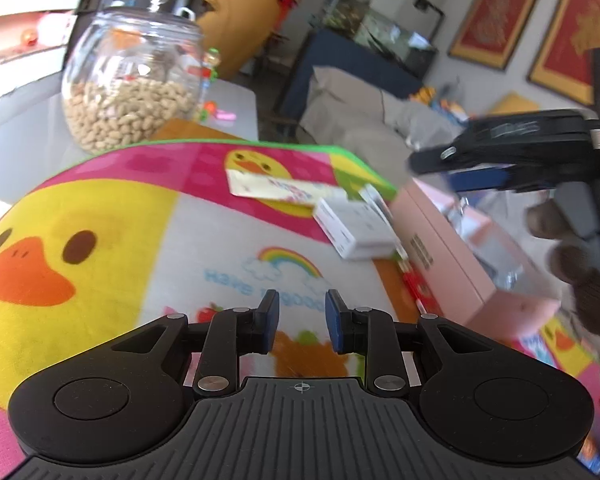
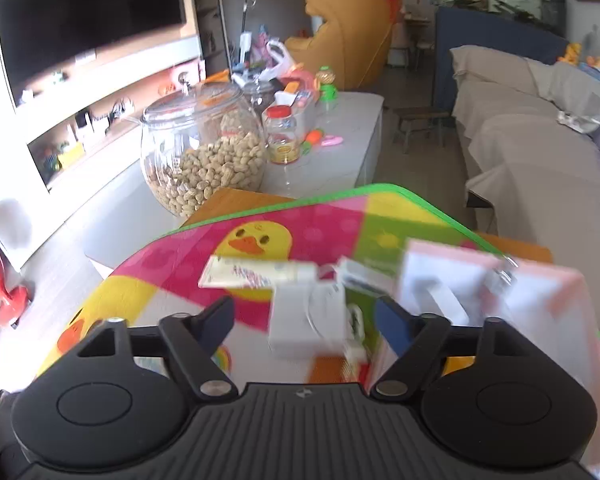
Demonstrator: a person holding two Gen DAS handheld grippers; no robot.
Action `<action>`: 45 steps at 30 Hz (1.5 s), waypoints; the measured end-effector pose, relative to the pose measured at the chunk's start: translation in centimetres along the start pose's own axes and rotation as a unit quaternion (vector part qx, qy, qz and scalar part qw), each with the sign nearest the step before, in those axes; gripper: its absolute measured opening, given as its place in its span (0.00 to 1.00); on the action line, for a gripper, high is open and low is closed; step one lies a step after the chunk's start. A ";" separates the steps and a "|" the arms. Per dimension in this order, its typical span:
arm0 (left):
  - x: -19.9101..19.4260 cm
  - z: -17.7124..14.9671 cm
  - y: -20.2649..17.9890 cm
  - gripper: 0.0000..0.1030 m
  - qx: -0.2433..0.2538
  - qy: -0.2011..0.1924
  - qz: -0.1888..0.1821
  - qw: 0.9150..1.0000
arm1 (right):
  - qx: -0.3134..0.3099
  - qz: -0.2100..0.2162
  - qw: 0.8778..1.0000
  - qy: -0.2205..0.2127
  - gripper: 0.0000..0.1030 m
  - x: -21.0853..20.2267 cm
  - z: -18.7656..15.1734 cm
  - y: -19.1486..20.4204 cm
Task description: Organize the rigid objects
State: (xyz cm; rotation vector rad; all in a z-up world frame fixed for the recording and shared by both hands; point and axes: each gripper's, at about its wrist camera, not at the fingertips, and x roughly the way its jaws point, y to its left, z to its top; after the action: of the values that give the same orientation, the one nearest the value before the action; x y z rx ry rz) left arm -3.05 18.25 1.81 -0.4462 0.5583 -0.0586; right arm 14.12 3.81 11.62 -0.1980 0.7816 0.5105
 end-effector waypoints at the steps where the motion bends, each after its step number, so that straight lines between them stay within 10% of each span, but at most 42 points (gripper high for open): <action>1: -0.1 -0.1 0.5 0.27 -0.009 -0.005 -0.005 1.000 | -0.015 -0.021 0.999 0.023 0.32 1.4 0.6 0.5; 9: 0.2 -0.8 0.9 0.27 -0.011 -0.013 -0.048 0.999 | -0.176 -0.155 0.959 0.159 0.00 7.6 -0.9 2.3; 18: 0.3 -1.1 1.1 0.27 -0.017 -0.012 -0.051 0.998 | -0.282 -0.200 0.914 0.210 0.01 10.7 -3.4 5.3; 27: 0.3 -1.1 1.2 0.27 -0.020 -0.008 -0.048 0.999 | -0.210 -0.045 0.956 0.199 0.04 0.6 -7.2 6.0; 31: 0.5 -1.2 0.7 0.27 -0.006 -0.004 -0.033 0.999 | -0.149 -0.019 0.978 0.147 0.48 -3.4 -9.7 5.0; 35: 0.7 -0.7 -0.4 0.27 0.027 0.014 -0.020 0.999 | -0.105 -0.026 0.987 0.116 0.45 -4.7 -12.8 3.4; 38: 0.7 1.3 -2.0 0.27 0.063 0.019 -0.029 0.997 | -0.068 -0.018 0.993 0.097 0.20 -5.2 -14.2 1.4; 45: 6.8 8.9 -6.7 0.27 0.112 0.026 -0.038 0.993 | 0.030 -0.024 0.999 0.021 0.19 -6.8 -17.0 -2.6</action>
State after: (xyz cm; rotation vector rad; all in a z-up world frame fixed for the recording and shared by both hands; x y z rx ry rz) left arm 7.83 14.59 8.01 -0.2480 0.5780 -0.2041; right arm 0.82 -6.93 4.57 -0.1725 0.8310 0.4391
